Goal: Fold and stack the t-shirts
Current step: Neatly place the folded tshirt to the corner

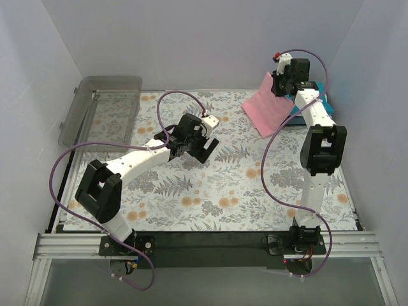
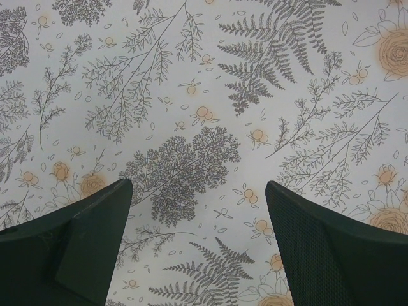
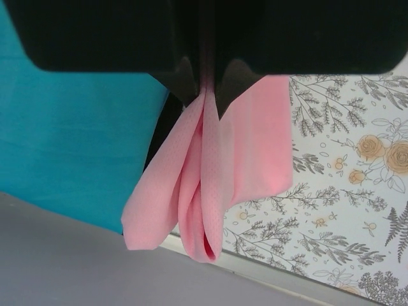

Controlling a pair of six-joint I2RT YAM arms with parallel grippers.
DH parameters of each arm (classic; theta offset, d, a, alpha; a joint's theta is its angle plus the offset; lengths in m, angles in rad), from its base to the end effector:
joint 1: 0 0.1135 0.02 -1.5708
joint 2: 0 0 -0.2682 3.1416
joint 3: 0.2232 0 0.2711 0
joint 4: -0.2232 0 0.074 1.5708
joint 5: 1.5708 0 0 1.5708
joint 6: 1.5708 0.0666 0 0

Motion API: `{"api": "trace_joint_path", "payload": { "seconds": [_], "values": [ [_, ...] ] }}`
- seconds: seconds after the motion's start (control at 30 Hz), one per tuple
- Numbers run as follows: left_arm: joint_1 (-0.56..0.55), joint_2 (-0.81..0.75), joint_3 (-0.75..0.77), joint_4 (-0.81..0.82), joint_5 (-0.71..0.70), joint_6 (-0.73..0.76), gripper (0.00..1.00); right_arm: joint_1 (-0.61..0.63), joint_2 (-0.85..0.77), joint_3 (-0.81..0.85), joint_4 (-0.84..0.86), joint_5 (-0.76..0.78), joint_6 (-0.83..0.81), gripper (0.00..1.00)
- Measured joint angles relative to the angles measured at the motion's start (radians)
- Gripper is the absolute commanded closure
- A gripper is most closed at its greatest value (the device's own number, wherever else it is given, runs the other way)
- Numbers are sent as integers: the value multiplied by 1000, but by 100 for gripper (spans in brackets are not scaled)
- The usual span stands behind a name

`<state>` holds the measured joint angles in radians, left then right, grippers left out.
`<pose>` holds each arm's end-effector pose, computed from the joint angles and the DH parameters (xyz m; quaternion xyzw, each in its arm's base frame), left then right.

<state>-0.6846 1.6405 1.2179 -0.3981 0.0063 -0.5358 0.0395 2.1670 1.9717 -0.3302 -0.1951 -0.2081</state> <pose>0.3098 -0.2534 0.2245 0.0703 0.9278 -0.2123 0.2985 0.5612 0.0351 0.2731 -0.1547 0.8498 0.0423 0.5021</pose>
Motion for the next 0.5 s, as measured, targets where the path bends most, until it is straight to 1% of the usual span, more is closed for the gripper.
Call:
{"api": "trace_joint_path", "payload": {
  "seconds": [0.5],
  "values": [
    [0, 0, 0, 10, 8, -13, 15, 1, -3, 101, -64, 18, -27, 99]
  ]
}}
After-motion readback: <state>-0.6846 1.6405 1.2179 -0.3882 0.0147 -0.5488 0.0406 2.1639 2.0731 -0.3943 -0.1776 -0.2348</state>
